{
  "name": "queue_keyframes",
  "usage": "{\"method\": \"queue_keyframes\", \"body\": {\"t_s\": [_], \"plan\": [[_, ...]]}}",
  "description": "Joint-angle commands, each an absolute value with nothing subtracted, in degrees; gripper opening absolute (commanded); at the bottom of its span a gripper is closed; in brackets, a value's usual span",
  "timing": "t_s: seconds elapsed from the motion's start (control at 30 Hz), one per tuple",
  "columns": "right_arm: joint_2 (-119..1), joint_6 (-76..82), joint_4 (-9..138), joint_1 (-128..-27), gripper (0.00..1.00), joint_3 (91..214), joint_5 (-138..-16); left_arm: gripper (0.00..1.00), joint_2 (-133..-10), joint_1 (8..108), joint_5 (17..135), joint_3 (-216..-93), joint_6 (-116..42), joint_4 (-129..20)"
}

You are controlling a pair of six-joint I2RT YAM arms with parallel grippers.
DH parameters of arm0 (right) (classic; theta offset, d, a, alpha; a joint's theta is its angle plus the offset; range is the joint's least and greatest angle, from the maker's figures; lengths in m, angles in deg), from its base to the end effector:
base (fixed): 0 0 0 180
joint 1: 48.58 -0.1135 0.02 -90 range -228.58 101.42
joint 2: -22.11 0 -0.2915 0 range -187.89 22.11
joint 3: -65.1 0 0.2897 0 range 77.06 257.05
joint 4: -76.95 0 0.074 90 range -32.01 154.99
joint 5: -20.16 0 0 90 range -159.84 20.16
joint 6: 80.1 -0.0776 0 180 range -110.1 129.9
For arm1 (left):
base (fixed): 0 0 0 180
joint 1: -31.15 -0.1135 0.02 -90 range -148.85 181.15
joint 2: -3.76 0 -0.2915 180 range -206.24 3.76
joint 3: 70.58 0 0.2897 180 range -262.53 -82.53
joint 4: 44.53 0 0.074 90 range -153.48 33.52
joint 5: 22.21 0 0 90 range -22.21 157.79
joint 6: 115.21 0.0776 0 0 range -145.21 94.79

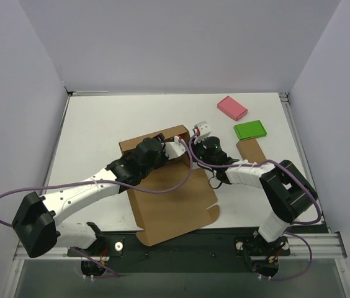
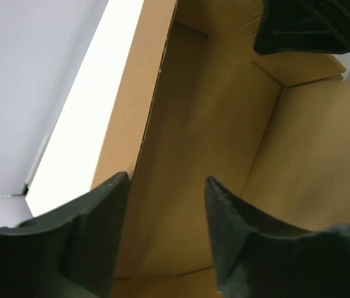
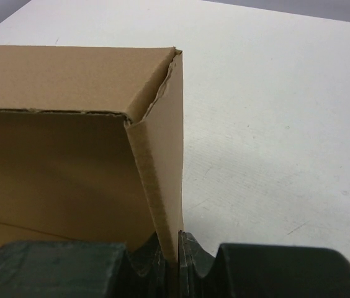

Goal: Fold the paper box

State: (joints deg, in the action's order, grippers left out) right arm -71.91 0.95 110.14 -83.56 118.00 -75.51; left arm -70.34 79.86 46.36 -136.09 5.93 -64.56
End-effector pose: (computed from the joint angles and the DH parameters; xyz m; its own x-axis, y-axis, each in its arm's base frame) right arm 0.3303 0.2404 0.1929 -0.2129 0.0400 -0.9763 -0.6252 0.7623 0.1675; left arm 0.2555 -0.2480 0.2805 -0.0183 0.7503 -0.6608 0.5810 0.5459 0.6037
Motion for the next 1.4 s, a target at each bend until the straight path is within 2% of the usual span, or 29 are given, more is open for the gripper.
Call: {"method": "queue_keyframes", "body": {"t_s": [0.0,0.07,0.17,0.33,0.37,0.4,0.63,0.8,0.87,1.07,1.37], "plan": [[-70.53,-1.0,112.46,-84.0,0.0,119.33,-76.87,0.68,-68.4,79.49,46.79,-134.56,4.67,-64.75],[-70.09,-0.91,111.93,-84.09,0.0,119.68,-77.4,0.73,-68.4,79.4,46.35,-134.3,4.85,-64.22],[-69.57,-0.74,111.49,-84.17,0.0,119.68,-78.54,0.75,-69.89,79.32,43.72,-134.3,6.08,-62.64],[-69.04,-1.0,111.23,-84.26,0.0,119.6,-80.04,0.72,-72.43,77.56,45.29,-135.26,6.61,-61.58],[-68.95,-0.91,111.05,-84.26,0.0,119.68,-80.12,0.69,-72.79,77.47,45.03,-135.52,6.52,-61.67],[-68.77,-0.91,110.7,-84.26,0.0,119.77,-79.95,0.56,-73.14,77.29,44.51,-135.88,6.52,-61.58],[-68.86,-0.65,110.43,-84.53,0.0,119.86,-77.32,0.21,-74.9,77.29,44.86,-135.62,6.79,-61.4],[-69.04,-0.65,110.26,-85.31,0.0,119.77,-73.54,0.08,-75.69,77.29,45.11,-135.7,6.79,-61.4],[-68.95,-0.74,109.47,-85.93,0.0,119.94,-68.37,0.0,-75.69,77.29,45.99,-136.05,6.52,-61.75],[-71.14,-2.84,106.13,-88.04,0.0,122.05,-54.93,0.0,-75.78,77.29,48.01,-136.84,4.85,-62.9],[-74.66,-4.08,101.38,-88.48,0.0,125.74,-42.26,0.0,-75.43,77.29,49.77,-137.46,3.71,-63.78]]}}
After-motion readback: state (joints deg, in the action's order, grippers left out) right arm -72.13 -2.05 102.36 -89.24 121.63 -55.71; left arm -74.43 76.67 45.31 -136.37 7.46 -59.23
